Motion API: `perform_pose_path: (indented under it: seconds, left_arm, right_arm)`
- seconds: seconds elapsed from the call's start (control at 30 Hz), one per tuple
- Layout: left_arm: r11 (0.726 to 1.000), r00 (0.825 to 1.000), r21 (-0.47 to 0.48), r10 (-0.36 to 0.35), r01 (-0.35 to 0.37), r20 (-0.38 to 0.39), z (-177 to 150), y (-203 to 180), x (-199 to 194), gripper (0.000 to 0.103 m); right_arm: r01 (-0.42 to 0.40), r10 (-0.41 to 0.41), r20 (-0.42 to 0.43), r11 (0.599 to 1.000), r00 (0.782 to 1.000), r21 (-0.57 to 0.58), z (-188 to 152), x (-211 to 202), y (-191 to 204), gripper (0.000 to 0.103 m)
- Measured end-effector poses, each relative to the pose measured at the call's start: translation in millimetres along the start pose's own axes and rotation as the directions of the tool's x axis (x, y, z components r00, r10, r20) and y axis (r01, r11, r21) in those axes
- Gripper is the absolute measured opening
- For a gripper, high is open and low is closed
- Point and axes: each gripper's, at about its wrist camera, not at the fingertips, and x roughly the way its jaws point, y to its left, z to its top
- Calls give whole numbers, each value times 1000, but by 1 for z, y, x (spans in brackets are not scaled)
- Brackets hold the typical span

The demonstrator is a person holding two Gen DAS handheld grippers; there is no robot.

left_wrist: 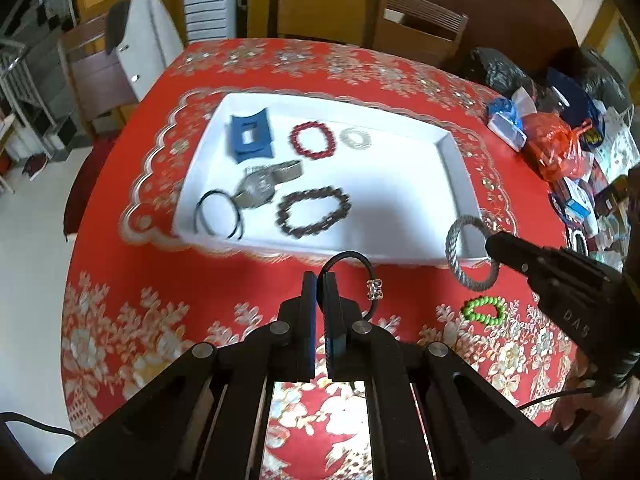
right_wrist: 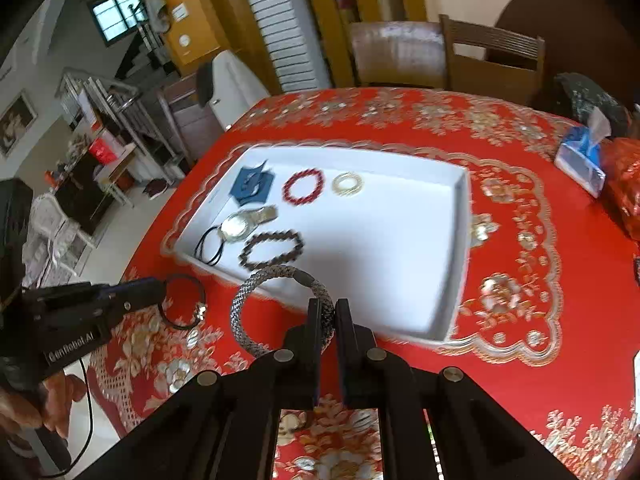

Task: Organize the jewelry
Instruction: 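Carry the hair tie and braided bangle into the tray and open both tools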

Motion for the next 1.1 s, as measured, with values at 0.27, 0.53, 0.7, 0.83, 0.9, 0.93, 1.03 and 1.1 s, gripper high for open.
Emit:
perform_pose_path:
  seconds: [0.27,0.53,0.7,0.83,0.9,0.93,1.03,1.1]
  left_arm:
    - [999,1000,48,-7,8,-20,20,-21,21,2]
    - [997,999,72,-22,26,-49,39,-28,42,2]
    - [996,997,77,-48,53,-63,54,-32,58,2]
    - [995,994,67,-67,73,-88,66,-35,74,2]
    - [995,992,62,-74,80,-99,71,-37,82,2]
    - [995,992,63,-74,80,-102,74,-37,85,2]
    - [995,991,68,-71,79,-113,82,-38,96,2]
    - [995,991,67,-69,78,-118,87,-38,103,2]
  right_arm:
    - [43,-43,1,999,999,30,24,6,-27,6]
    - [67,-66,-16,996,998,58,43,26,-41,6]
    - [85,-82,-34,993,996,80,52,43,-49,6]
    - [103,-98,-61,990,993,96,61,61,-57,6]
    - [113,-106,-74,988,992,101,65,70,-61,6]
    - [118,-109,-81,987,991,106,68,75,-64,6]
    - [135,-124,-100,985,987,111,77,90,-70,6]
    - [143,-131,-110,984,985,111,82,98,-73,6]
